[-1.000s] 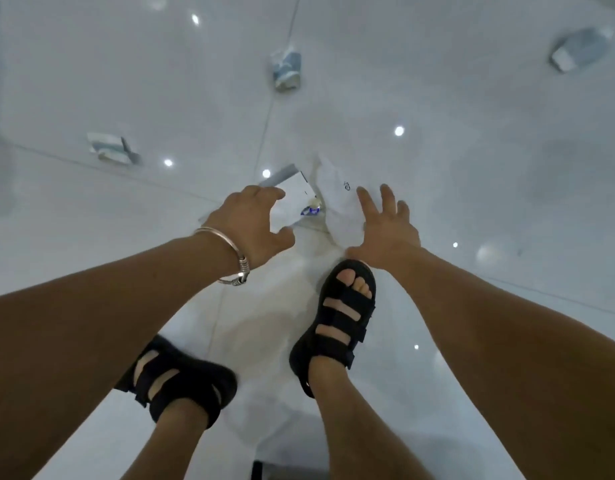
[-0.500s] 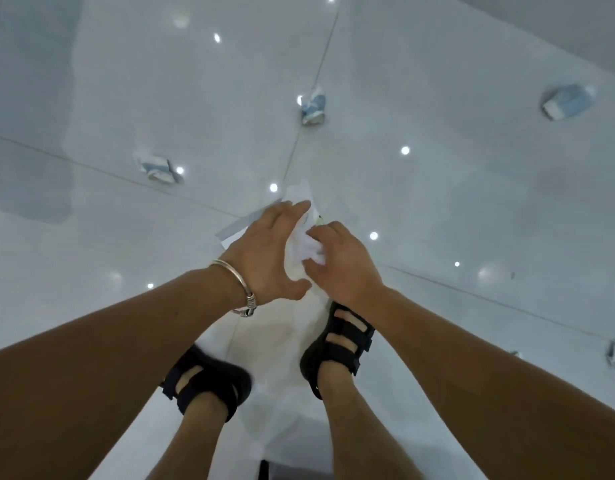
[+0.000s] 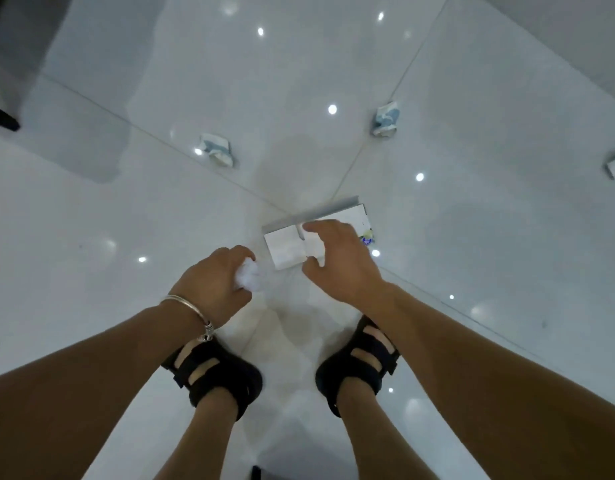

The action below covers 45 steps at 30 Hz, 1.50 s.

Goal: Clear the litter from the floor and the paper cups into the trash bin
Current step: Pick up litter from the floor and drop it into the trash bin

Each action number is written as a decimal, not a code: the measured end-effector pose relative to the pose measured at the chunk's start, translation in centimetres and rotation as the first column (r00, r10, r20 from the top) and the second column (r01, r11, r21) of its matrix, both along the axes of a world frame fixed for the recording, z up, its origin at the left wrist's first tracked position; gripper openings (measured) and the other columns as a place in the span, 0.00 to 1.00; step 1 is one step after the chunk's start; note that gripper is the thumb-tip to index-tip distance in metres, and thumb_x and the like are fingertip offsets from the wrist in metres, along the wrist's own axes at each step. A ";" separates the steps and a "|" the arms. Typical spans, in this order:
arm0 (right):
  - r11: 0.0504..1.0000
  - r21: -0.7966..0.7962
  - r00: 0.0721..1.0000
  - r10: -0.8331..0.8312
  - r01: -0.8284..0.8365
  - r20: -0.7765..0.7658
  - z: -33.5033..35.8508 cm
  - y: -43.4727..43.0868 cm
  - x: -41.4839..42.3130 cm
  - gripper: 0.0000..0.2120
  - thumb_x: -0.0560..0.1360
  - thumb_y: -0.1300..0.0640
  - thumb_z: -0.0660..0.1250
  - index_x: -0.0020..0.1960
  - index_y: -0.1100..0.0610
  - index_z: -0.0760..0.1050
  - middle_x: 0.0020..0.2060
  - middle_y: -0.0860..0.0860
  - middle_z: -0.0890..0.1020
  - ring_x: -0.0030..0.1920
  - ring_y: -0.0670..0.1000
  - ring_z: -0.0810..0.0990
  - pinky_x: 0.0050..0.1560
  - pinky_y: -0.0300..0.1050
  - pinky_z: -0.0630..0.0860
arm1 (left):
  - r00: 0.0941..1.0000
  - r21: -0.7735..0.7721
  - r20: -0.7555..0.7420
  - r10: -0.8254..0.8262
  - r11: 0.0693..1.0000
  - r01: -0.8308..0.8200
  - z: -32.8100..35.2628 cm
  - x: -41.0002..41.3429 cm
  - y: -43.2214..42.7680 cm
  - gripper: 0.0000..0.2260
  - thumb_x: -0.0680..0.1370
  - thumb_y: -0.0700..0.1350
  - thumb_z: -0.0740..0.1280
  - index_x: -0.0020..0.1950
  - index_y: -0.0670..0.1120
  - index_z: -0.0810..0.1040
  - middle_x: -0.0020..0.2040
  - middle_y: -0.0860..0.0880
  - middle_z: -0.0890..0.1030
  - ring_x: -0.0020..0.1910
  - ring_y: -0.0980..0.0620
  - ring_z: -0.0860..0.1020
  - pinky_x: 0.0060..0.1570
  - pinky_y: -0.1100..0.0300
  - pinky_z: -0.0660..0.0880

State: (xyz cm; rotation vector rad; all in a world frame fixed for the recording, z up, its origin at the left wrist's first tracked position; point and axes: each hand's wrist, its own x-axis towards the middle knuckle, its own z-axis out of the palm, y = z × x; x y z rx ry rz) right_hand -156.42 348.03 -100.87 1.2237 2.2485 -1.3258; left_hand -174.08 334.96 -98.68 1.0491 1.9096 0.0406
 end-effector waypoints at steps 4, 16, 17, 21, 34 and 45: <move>0.769 0.161 0.737 0.496 -0.619 0.459 -7.0 1.9 0.5 0.48 0.73 0.48 0.69 0.79 0.48 0.38 0.78 0.53 0.41 0.78 0.58 0.39 0.74 0.63 0.52 | 0.997 -0.007 -0.079 0.013 1.000 -0.014 -3.6 -1.3 -2.8 0.19 0.70 0.45 0.68 0.60 0.51 0.71 0.49 0.49 0.74 0.42 0.46 0.77 0.44 0.53 0.74; 0.669 0.259 0.677 0.495 -0.697 0.544 -5.6 -0.4 -2.4 0.43 0.66 0.40 0.72 0.72 0.54 0.55 0.61 0.56 0.65 0.62 0.59 0.67 0.71 0.58 0.57 | 0.984 0.021 -0.144 0.108 0.994 -0.106 -2.2 -4.4 -5.8 0.20 0.71 0.48 0.67 0.62 0.50 0.70 0.50 0.48 0.75 0.49 0.46 0.73 0.43 0.56 0.68; 0.683 0.264 0.700 0.501 -0.681 0.510 -3.5 -0.7 -2.9 0.45 0.65 0.36 0.72 0.71 0.55 0.56 0.60 0.55 0.66 0.60 0.58 0.69 0.68 0.55 0.61 | 0.983 0.036 -0.141 0.118 0.993 -0.114 -0.6 -5.1 -5.8 0.20 0.71 0.47 0.67 0.62 0.49 0.70 0.50 0.48 0.75 0.50 0.47 0.72 0.43 0.57 0.68; 0.642 0.281 0.690 0.571 -0.713 0.446 5.7 -1.6 -5.3 0.52 0.65 0.24 0.61 0.75 0.58 0.53 0.62 0.54 0.67 0.59 0.56 0.69 0.61 0.54 0.66 | 0.979 0.087 -0.153 0.138 0.988 -0.126 7.0 -8.2 -6.0 0.20 0.71 0.46 0.67 0.63 0.48 0.70 0.53 0.48 0.74 0.52 0.48 0.70 0.45 0.58 0.68; 0.351 0.408 0.494 0.806 -0.843 0.326 36.3 -8.0 -20.8 0.47 0.69 0.36 0.65 0.78 0.58 0.49 0.67 0.55 0.66 0.64 0.58 0.66 0.66 0.56 0.60 | 0.803 0.176 -0.258 0.538 0.843 -0.509 35.5 -14.3 -18.3 0.22 0.72 0.46 0.65 0.66 0.48 0.69 0.57 0.48 0.74 0.55 0.48 0.71 0.49 0.60 0.69; -0.042 0.453 0.139 0.923 -0.891 0.358 54.0 -24.4 -32.7 0.43 0.66 0.41 0.71 0.73 0.51 0.55 0.64 0.51 0.68 0.62 0.55 0.68 0.66 0.53 0.62 | 0.377 0.303 -0.280 0.883 0.454 -0.838 51.0 -13.7 -37.9 0.21 0.71 0.48 0.67 0.64 0.49 0.70 0.55 0.49 0.75 0.54 0.48 0.73 0.46 0.59 0.71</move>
